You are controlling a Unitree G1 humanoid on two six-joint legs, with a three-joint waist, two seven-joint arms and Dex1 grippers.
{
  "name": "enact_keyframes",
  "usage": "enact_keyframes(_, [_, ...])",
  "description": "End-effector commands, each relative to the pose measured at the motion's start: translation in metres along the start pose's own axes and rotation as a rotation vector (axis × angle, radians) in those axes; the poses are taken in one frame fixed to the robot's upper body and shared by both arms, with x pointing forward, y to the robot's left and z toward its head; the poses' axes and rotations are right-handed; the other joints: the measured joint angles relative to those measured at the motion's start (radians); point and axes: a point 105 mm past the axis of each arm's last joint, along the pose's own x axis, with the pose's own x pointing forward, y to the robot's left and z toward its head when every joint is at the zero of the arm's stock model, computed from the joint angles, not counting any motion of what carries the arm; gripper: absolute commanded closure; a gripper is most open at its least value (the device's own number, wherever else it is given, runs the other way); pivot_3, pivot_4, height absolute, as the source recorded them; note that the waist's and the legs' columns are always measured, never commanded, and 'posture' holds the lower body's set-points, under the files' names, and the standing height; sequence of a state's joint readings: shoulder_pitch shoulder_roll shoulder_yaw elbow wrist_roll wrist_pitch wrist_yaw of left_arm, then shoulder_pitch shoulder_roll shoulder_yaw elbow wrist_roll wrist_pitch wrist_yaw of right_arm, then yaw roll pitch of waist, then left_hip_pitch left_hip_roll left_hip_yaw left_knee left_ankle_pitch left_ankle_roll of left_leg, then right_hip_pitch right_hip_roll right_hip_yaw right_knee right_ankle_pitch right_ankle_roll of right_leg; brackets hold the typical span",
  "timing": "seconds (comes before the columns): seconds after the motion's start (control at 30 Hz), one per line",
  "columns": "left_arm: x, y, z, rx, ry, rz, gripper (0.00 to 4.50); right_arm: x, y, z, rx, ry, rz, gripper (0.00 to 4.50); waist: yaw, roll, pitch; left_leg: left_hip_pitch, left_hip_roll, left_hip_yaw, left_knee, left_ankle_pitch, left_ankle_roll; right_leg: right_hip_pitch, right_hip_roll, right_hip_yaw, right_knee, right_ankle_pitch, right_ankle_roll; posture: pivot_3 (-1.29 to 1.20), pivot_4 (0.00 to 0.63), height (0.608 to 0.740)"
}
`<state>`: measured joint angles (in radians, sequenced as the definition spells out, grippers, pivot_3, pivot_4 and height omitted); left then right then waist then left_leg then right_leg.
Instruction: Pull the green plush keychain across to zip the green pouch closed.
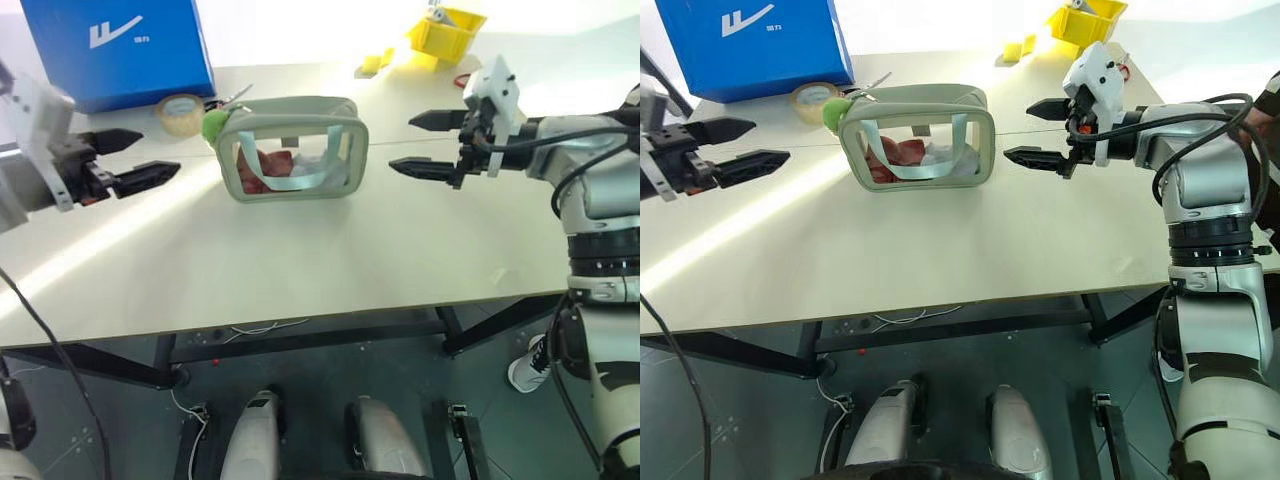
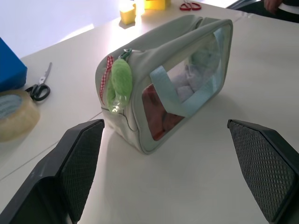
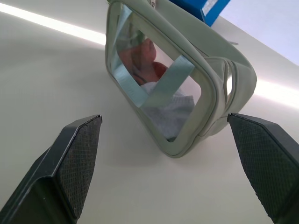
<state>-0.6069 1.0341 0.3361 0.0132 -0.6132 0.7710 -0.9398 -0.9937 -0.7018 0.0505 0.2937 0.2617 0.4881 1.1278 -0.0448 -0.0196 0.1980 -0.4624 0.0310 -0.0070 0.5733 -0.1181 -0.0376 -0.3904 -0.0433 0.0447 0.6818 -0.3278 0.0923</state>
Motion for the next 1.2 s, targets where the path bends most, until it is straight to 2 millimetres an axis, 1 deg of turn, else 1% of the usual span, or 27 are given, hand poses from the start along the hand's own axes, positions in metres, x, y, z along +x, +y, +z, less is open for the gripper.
enact_keyframes(0.03, [-0.004, 0.004, 0.017, 0.039, -0.055, 0.015, 0.01, 0.002, 0.001, 0.014, -0.036, -0.044, -0.002, 0.00, 0.001, 0.000, 0.000, -0.001, 0.000, 0.000, 0.000, 0.000, 0.000, -0.001, 0.000, 0.000, 0.000, 0.000, 0.000, 0.00, 0.150, 0.740])
enact_keyframes(0.13, [-0.003, 0.004, 0.018, 0.031, -0.061, 0.015, 0.01, 0.002, 0.000, 0.017, -0.056, -0.048, -0.005, 0.00, 0.003, 0.000, 0.000, -0.002, 0.000, 0.000, 0.000, 0.000, 0.000, -0.001, 0.001, 0.000, 0.000, 0.000, 0.000, 0.00, 0.150, 0.740])
enact_keyframes(0.2, [-0.003, 0.005, 0.017, 0.058, -0.052, 0.028, 0.01, 0.003, -0.003, 0.017, -0.070, -0.042, -0.021, 0.00, 0.003, 0.000, 0.000, -0.002, 0.000, 0.000, 0.001, 0.000, 0.000, -0.001, 0.000, 0.000, 0.000, 0.000, 0.001, 0.00, 0.150, 0.740])
enact_keyframes(0.27, [-0.004, 0.006, 0.017, 0.057, -0.050, 0.030, 0.01, 0.007, -0.007, 0.021, -0.083, -0.058, -0.048, 0.00, 0.002, 0.000, 0.000, -0.001, 0.000, 0.000, 0.001, 0.000, 0.000, -0.001, 0.001, 0.000, 0.000, 0.000, 0.001, 0.00, 0.150, 0.740])
enact_keyframes(0.4, [-0.004, 0.007, 0.019, 0.057, -0.063, 0.031, 0.01, 0.023, -0.012, 0.036, -0.114, -0.101, -0.073, 0.00, -0.003, 0.000, 0.000, -0.001, 0.000, 0.001, 0.001, 0.000, 0.000, -0.001, 0.001, 0.001, 0.000, 0.000, 0.001, 0.00, 0.150, 0.740])
enact_keyframes(0.47, [-0.001, 0.007, 0.021, 0.062, -0.075, 0.027, 0.01, 0.038, -0.012, 0.041, -0.129, -0.109, -0.066, 0.00, -0.003, 0.000, 0.000, -0.001, 0.000, 0.001, 0.000, 0.000, 0.000, -0.002, 0.002, 0.001, 0.001, 0.000, 0.001, 0.00, 0.150, 0.740])
enact_keyframes(0.57, [0.005, 0.004, 0.020, 0.059, -0.081, 0.015, 0.01, 0.063, -0.018, 0.033, -0.154, -0.059, -0.110, 0.00, -0.002, 0.000, 0.000, -0.001, 0.000, 0.001, 0.001, 0.000, 0.000, -0.002, 0.003, 0.001, 0.001, 0.000, 0.001, 0.00, 0.150, 0.740])
enact_keyframes(0.67, [0.007, 0.000, 0.019, 0.057, -0.085, 0.008, 0.01, 0.078, -0.020, 0.023, -0.140, -0.012, -0.111, 0.00, 0.001, 0.000, 0.000, -0.001, 0.000, 0.001, 0.001, 0.000, 0.000, -0.002, 0.003, 0.001, 0.001, 0.000, 0.001, 0.00, 0.150, 0.740])
enact_keyframes(0.77, [0.004, -0.004, 0.016, 0.053, -0.081, 0.010, 0.01, 0.087, -0.022, 0.014, -0.131, 0.028, -0.111, 0.00, 0.002, 0.000, 0.000, -0.002, 0.000, 0.001, 0.001, 0.000, 0.000, -0.002, 0.002, 0.001, 0.001, 0.000, 0.001, 0.00, 0.150, 0.740])
enact_keyframes(0.9, [0.000, -0.006, 0.013, 0.047, -0.082, 0.028, 0.01, 0.093, -0.023, 0.012, -0.128, 0.031, -0.111, 0.00, 0.000, 0.000, 0.000, -0.001, 0.000, 0.001, 0.001, 0.000, 0.000, -0.001, 0.001, 0.001, 0.001, 0.001, 0.001, 0.00, 0.150, 0.740])
enact_keyframes(1.0, [-0.002, -0.007, 0.013, 0.046, -0.084, 0.039, 0.00, 0.098, -0.018, 0.016, -0.124, 0.013, -0.083, 0.84, -0.002, 0.000, 0.000, -0.001, 0.000, 0.001, 0.001, 0.000, 0.000, -0.001, 0.002, 0.001, 0.002, 0.001, 0.001, 0.00, 0.150, 0.740])
enact_keyframes(1.07, [-0.002, -0.007, 0.014, 0.046, -0.085, 0.043, 0.00, 0.099, -0.015, 0.018, -0.130, 0.003, -0.060, 1.82, -0.004, 0.000, 0.000, 0.000, 0.000, 0.001, 0.001, 0.000, 0.000, -0.001, 0.002, 0.001, 0.002, 0.001, 0.001, 0.00, 0.150, 0.740])
enact_keyframes(1.1, [-0.003, -0.006, 0.013, 0.047, -0.084, 0.048, 0.00, 0.099, -0.012, 0.022, -0.141, -0.012, -0.035, 2.41, -0.004, 0.000, 0.000, 0.000, 0.000, 0.001, 0.001, 0.000, 0.000, -0.001, 0.002, 0.001, 0.002, 0.001, 0.001, 0.00, 0.150, 0.740])
enact_keyframes(1.2, [-0.004, -0.004, 0.014, 0.050, -0.084, 0.059, 0.00, 0.094, -0.002, 0.035, -0.165, -0.060, 0.039, 3.92, -0.006, 0.000, 0.000, 0.000, 0.000, 0.001, 0.001, 0.000, 0.000, -0.001, 0.003, 0.001, 0.002, 0.001, 0.001, 0.00, 0.150, 0.740])
